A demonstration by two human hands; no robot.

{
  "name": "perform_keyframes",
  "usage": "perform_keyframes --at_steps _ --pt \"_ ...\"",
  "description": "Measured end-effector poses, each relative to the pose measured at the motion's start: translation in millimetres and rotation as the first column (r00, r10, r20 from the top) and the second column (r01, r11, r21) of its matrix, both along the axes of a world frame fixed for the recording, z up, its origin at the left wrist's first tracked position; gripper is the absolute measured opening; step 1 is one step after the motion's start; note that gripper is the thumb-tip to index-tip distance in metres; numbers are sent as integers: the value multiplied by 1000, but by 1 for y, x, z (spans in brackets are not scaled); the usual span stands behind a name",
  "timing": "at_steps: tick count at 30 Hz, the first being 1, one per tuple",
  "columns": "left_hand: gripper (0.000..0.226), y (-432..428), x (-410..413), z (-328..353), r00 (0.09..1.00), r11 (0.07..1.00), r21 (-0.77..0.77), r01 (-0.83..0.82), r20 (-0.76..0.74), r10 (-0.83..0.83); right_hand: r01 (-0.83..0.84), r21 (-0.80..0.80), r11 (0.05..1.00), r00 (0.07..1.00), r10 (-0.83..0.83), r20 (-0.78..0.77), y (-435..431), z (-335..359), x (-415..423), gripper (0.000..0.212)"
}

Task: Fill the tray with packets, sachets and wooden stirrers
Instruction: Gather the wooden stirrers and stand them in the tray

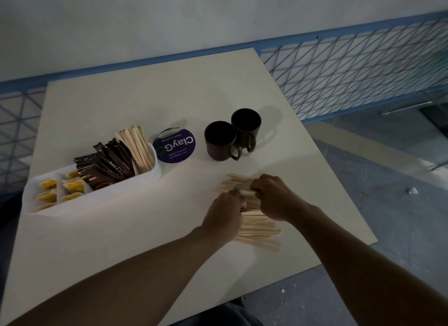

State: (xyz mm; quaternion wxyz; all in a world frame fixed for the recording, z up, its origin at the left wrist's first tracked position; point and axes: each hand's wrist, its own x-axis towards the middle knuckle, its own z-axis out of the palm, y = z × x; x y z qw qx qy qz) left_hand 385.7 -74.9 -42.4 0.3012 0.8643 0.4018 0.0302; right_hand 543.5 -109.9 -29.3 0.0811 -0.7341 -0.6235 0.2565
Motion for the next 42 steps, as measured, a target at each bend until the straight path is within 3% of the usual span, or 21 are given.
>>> perform_keyframes --at_steps 8,14,18,24,27,31,37,42 --pt "32 14 -14 3 1000 1000 18 16 -9 -16 18 46 999 998 -15 -65 11 8 -12 34" --pt "48 28 -31 13 997 999 22 -48 -55 49 62 181 981 991 -40 -124 32 22 -32 24" --pt "43 42 -46 18 992 994 -31 -103 -82 100 102 322 941 983 -45 -180 46 36 -48 19" --pt "29 64 -74 25 968 969 -52 -242 60 245 270 243 932 913 -168 -372 73 58 -74 23" --pt "15 76 -80 31 893 908 -205 -365 198 404 382 204 901 835 -242 -495 89 54 -84 28" --pt "16 92 -89 50 725 792 -416 -447 350 593 471 166 866 746 -290 -600 114 52 -101 30" --pt "17 125 -107 70 587 733 -413 -540 440 680 535 79 841 594 -308 -743 147 61 -135 24" --pt "17 147 -122 83 420 627 -511 -588 470 776 542 -19 840 457 -314 -832 170 61 -161 22"
